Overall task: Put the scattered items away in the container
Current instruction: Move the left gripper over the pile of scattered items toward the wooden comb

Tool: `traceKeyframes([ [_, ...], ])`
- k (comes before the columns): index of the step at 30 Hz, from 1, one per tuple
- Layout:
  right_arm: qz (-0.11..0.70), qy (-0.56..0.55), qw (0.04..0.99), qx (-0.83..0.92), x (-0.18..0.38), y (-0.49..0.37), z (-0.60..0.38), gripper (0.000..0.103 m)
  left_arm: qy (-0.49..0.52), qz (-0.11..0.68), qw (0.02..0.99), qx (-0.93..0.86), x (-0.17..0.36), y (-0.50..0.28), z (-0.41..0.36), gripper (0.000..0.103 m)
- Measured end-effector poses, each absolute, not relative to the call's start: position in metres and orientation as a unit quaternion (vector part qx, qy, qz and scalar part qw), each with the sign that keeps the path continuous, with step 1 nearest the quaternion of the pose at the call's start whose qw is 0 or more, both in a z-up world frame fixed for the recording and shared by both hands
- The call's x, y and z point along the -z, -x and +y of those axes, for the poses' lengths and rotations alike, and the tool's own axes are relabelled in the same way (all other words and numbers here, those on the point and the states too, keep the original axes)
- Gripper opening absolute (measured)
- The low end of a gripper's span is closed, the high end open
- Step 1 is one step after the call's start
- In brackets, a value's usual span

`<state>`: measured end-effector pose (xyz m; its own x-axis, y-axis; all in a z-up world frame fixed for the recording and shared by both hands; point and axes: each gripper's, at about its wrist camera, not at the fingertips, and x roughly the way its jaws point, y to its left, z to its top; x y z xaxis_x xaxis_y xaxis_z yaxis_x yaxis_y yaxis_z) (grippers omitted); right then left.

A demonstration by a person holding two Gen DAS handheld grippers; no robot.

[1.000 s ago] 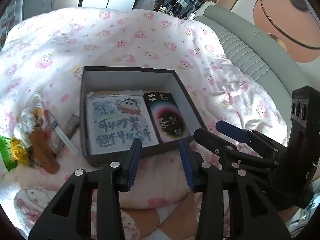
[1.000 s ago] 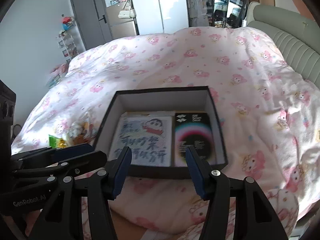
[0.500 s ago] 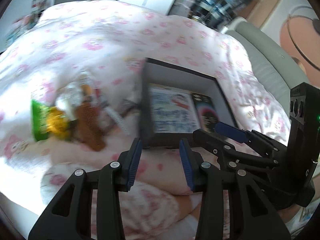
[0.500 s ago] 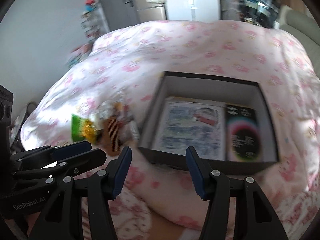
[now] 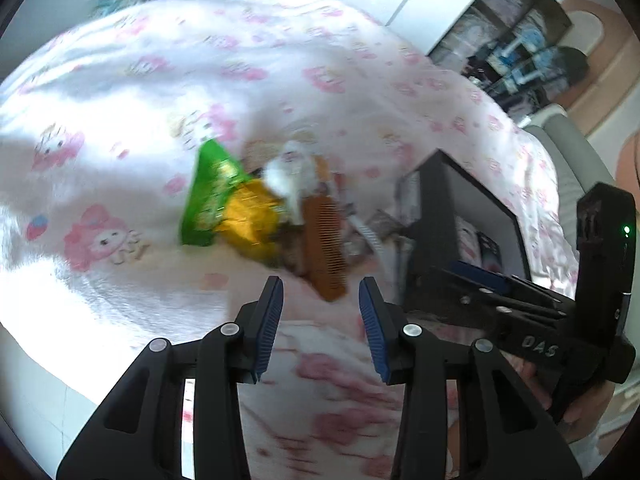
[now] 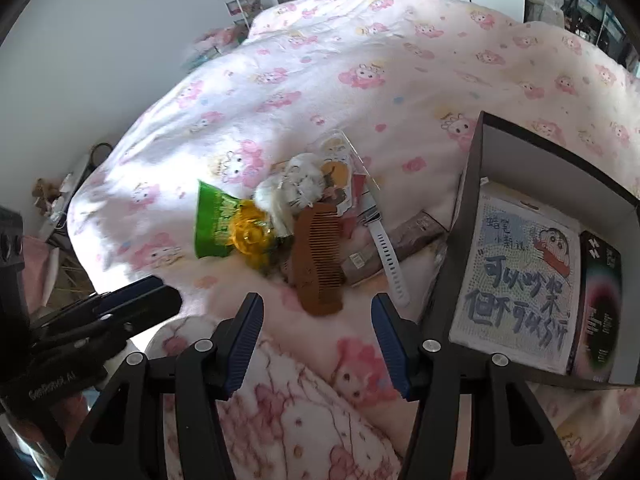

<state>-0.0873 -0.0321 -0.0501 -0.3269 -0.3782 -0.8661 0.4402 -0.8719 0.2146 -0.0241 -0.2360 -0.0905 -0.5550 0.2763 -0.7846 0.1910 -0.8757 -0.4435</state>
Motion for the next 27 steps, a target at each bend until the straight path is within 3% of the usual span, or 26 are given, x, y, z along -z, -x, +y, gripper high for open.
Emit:
traceKeyframes([
  [7,0.049,-0.569,0.241,0.785,0.094,0.115,-0.058,0.052,0.5,-0.287,0.027,-0.817,0.127,0.053,-0.261,0.04],
  [21,0.092,-0.623,0.234,0.741,0.155,0.154,-0.092,0.053,0.57,-0.271,0.061,-0.773,0.171,0.103,-0.261,0.04],
  [27,0.097,-0.63,0.234,0.734,0.169,0.162,-0.097,0.062,0.586,-0.273,0.081,-0.759,0.177,0.121,-0.251,0.04],
])
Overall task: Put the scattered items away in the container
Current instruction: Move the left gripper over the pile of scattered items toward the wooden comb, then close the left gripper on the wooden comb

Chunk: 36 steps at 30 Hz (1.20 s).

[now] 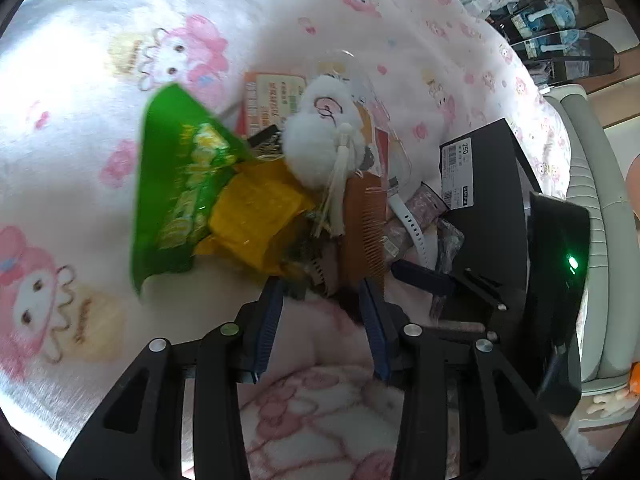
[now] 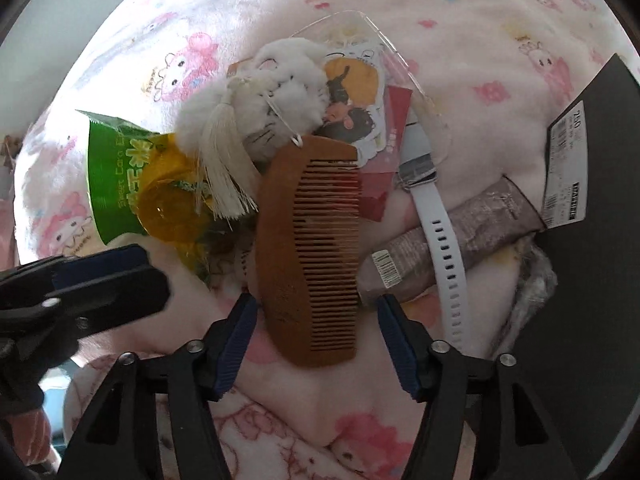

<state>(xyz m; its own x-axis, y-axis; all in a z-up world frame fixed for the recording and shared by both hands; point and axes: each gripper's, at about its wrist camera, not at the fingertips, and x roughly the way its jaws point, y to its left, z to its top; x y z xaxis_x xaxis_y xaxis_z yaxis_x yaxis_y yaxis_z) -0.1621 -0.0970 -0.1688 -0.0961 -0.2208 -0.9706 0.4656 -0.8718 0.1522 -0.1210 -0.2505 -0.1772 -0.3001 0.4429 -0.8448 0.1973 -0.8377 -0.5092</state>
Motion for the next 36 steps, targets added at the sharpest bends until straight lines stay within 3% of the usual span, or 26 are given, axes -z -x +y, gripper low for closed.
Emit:
traceKeyframes([
  [3,0.088,-0.62,0.232,0.744,0.164,0.161,-0.094,0.062,0.592,-0.264,0.092,-0.756,0.174,0.127,-0.239,0.041],
  [6,0.071,-0.605,0.234,0.757,0.152,0.158,-0.086,0.062,0.586,-0.27,0.108,-0.756,0.175,0.129,-0.23,0.05],
  [16,0.04,-0.627,0.221,0.746,0.17,0.172,-0.069,0.062,0.598,-0.291,0.056,-0.745,0.186,0.139,-0.235,0.048],
  [21,0.044,-0.621,0.225,0.749,0.171,0.172,-0.068,0.062,0.608,-0.293,0.058,-0.736,0.192,0.152,-0.227,0.048],
  [26,0.037,-0.622,0.229,0.748,0.173,0.168,-0.071,0.061,0.629,-0.244,0.059,-0.736,0.197,0.166,-0.212,0.048],
  [32,0.032,-0.62,0.236,0.748,0.17,0.179,-0.066,0.059,0.646,-0.268,0.081,-0.71,0.207,0.169,-0.215,0.048],
  [36,0.023,-0.615,0.243,0.75,0.167,0.185,-0.063,0.05,0.665,-0.243,0.097,-0.7,0.211,0.17,-0.2,0.036],
])
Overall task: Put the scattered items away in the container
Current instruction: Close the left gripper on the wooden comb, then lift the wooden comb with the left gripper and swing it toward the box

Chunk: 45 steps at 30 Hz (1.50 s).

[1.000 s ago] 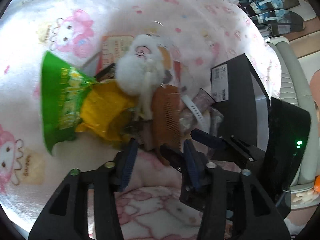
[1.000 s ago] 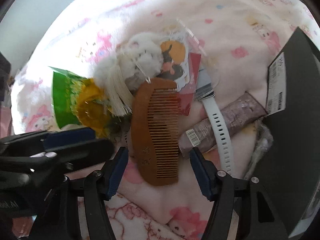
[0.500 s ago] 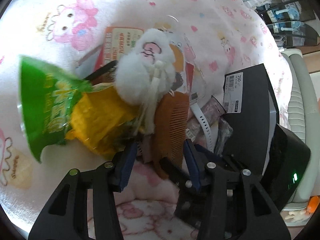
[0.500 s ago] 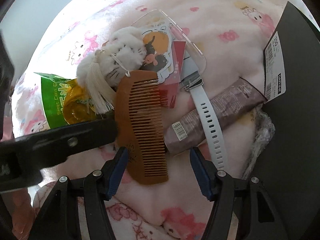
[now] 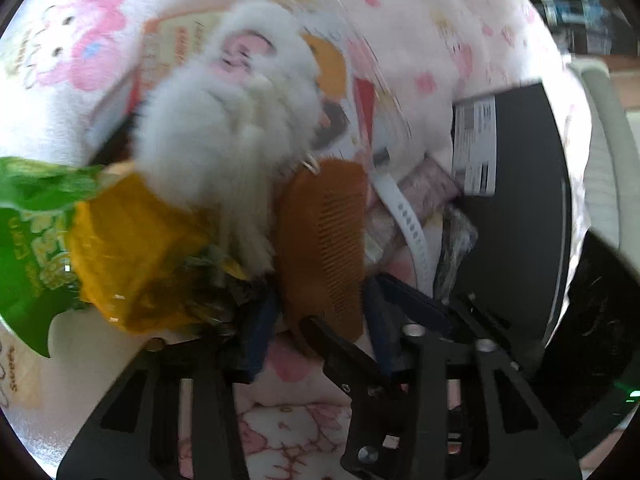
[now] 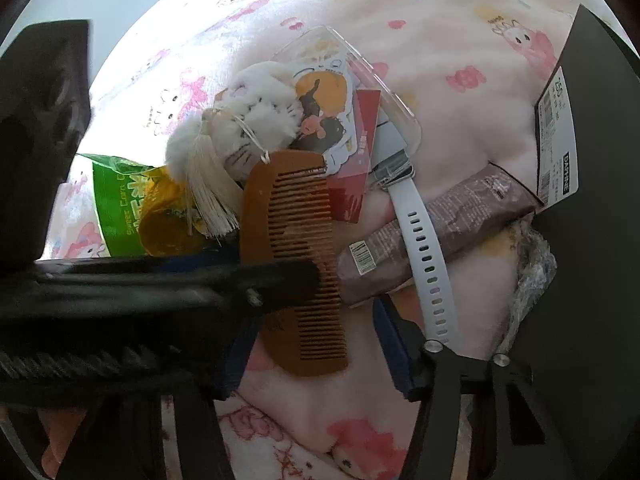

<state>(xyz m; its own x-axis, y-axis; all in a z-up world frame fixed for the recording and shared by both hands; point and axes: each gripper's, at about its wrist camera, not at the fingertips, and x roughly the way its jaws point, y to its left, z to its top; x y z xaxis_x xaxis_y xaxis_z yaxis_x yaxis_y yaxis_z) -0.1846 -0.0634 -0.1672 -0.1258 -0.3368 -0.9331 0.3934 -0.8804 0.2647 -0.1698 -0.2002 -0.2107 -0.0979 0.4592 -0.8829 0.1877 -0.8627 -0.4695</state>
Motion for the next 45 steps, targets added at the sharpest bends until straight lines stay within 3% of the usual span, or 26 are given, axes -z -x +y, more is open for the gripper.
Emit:
traceKeyframes([
  [4,0.021,-0.61,0.258,0.749,0.168,0.173,-0.063,0.045,0.657,-0.218,0.086,-0.716,0.201,0.162,-0.192,0.031],
  [13,0.037,-0.597,0.273,0.753,0.138,0.147,-0.043,0.044,0.628,-0.262,0.095,-0.727,0.174,0.116,-0.177,0.03],
  [25,0.018,-0.575,0.257,0.776,0.103,0.083,0.002,0.044,0.612,-0.222,0.114,-0.75,0.131,0.071,-0.107,0.03],
  [27,0.011,-0.573,0.25,0.78,0.102,0.077,0.016,0.044,0.613,-0.214,0.121,-0.751,0.128,0.069,-0.09,0.03],
  [31,0.017,-0.569,0.237,0.787,0.1,0.06,0.048,0.044,0.632,-0.218,0.13,-0.732,0.141,0.065,-0.06,0.04],
  [34,0.022,-0.58,0.224,0.783,0.106,0.05,0.067,0.043,0.643,-0.213,0.141,-0.722,0.151,0.06,-0.042,0.036],
  [45,-0.089,-0.603,0.189,0.77,0.133,0.036,0.139,0.043,0.656,-0.207,0.168,-0.705,0.162,0.057,-0.009,0.035],
])
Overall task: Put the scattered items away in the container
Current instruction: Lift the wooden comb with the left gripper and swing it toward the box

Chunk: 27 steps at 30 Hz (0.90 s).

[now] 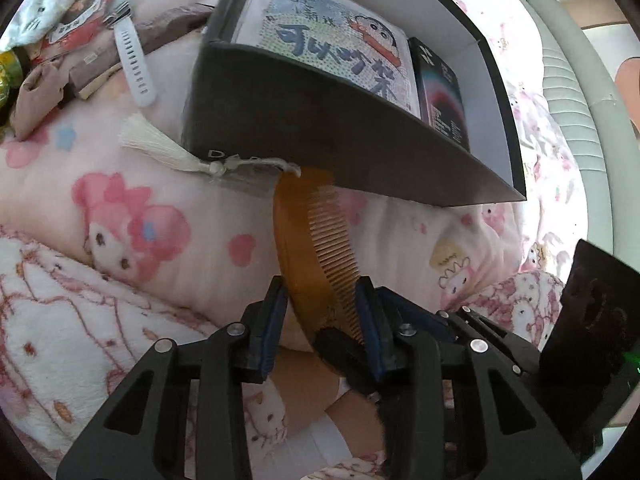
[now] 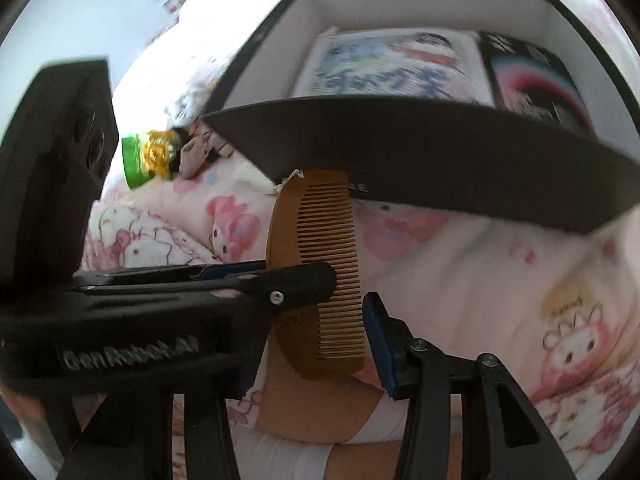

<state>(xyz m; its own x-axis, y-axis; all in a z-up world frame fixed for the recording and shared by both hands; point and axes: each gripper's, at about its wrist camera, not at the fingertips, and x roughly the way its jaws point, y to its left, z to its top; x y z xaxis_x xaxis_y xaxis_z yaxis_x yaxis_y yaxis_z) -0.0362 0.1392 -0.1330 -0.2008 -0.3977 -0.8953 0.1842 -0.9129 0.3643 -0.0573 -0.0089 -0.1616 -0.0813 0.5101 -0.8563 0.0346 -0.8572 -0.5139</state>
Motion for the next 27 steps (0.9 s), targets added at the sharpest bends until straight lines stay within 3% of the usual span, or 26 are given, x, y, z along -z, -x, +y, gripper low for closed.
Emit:
traceKeyframes([
  [6,-0.126,-0.597,0.141,0.779,0.132,0.033,0.175,0.043,0.653,-0.194,0.144,-0.717,0.162,0.07,-0.015,0.033],
  [13,-0.154,-0.615,0.154,0.758,0.148,0.035,0.175,0.043,0.669,-0.192,0.147,-0.703,0.186,0.071,0.002,0.033],
  [15,-0.15,-0.623,0.162,0.75,0.157,0.036,0.166,0.043,0.674,-0.193,0.155,-0.696,0.191,0.075,0.009,0.033],
  [18,-0.131,-0.631,0.16,0.748,0.166,0.038,0.154,0.043,0.67,-0.178,0.151,-0.705,0.187,0.075,0.013,0.023],
  [27,-0.124,-0.627,0.141,0.756,0.156,0.031,0.163,0.041,0.675,-0.167,0.169,-0.699,0.178,0.077,0.022,0.023],
])
